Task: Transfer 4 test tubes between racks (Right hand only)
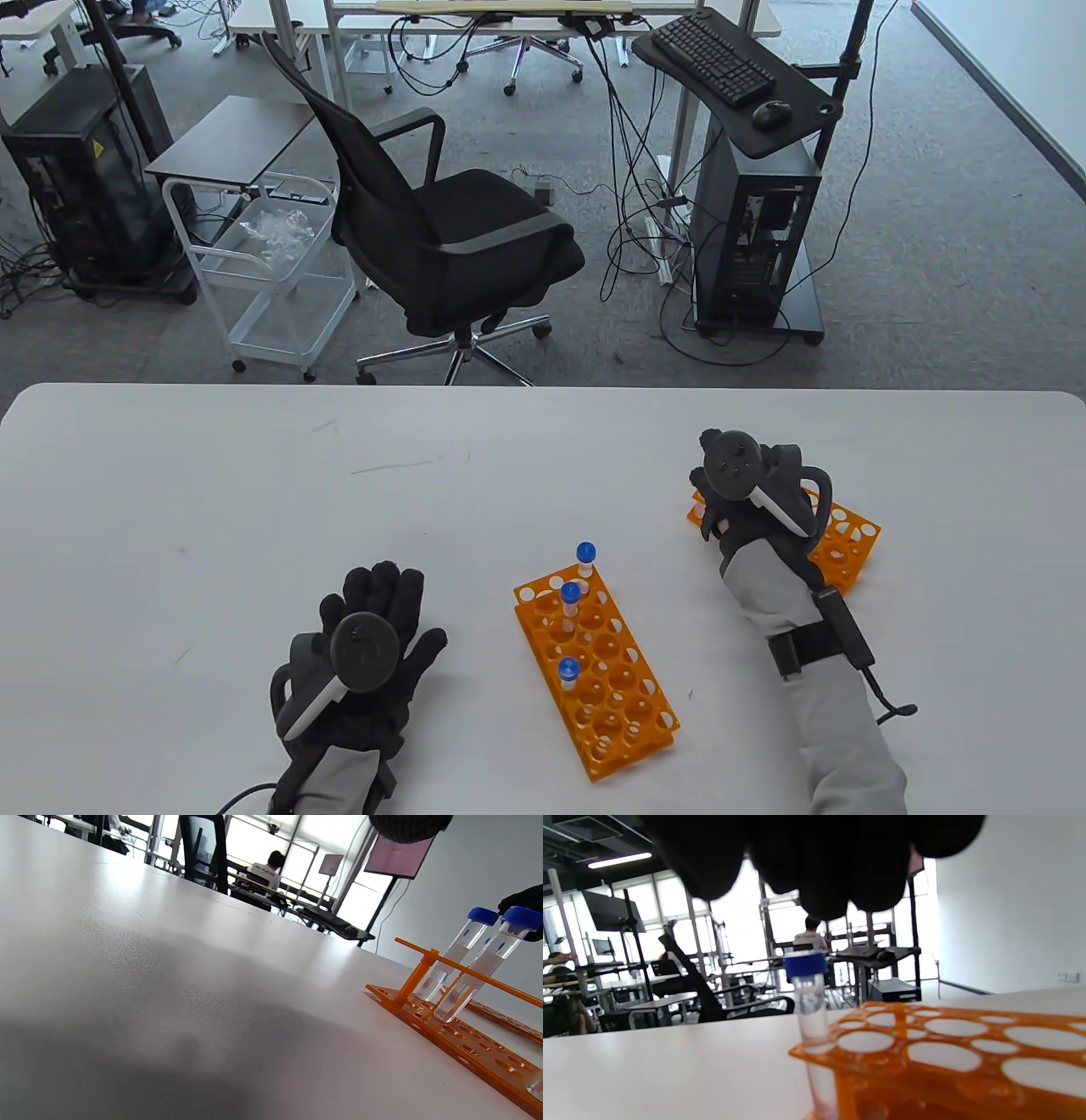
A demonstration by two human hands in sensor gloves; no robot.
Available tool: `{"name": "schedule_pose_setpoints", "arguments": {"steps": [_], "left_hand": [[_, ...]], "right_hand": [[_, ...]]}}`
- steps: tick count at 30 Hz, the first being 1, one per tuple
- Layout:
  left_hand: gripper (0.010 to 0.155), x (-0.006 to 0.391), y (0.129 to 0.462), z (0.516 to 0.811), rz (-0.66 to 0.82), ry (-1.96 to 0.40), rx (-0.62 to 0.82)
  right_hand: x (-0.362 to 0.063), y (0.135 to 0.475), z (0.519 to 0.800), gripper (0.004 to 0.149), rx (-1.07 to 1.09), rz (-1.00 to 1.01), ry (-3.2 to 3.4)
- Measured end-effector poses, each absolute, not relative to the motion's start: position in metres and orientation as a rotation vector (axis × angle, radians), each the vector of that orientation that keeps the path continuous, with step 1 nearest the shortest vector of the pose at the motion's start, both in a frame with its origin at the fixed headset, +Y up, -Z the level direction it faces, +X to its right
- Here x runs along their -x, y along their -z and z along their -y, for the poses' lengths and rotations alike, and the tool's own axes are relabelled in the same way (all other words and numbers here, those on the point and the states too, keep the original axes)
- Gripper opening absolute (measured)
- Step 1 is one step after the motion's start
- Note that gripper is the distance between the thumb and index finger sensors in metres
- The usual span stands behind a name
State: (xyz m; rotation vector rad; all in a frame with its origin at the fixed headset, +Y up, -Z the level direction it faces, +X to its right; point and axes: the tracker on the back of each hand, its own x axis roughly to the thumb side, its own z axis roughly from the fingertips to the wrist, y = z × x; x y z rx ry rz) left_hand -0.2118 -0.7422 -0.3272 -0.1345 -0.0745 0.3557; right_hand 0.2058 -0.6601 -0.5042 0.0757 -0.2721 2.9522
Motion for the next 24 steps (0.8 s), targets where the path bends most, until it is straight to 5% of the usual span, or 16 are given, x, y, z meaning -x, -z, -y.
{"name": "schedule_pose_setpoints", "arguments": {"steps": [24], "left_hand": [[0.071, 0.212, 0.328, 0.741, 0.075, -0.360, 0.137]], "right_hand": [[-0.201, 0.527, 0.694, 0.056, 0.078, 0.190, -3.026]]}}
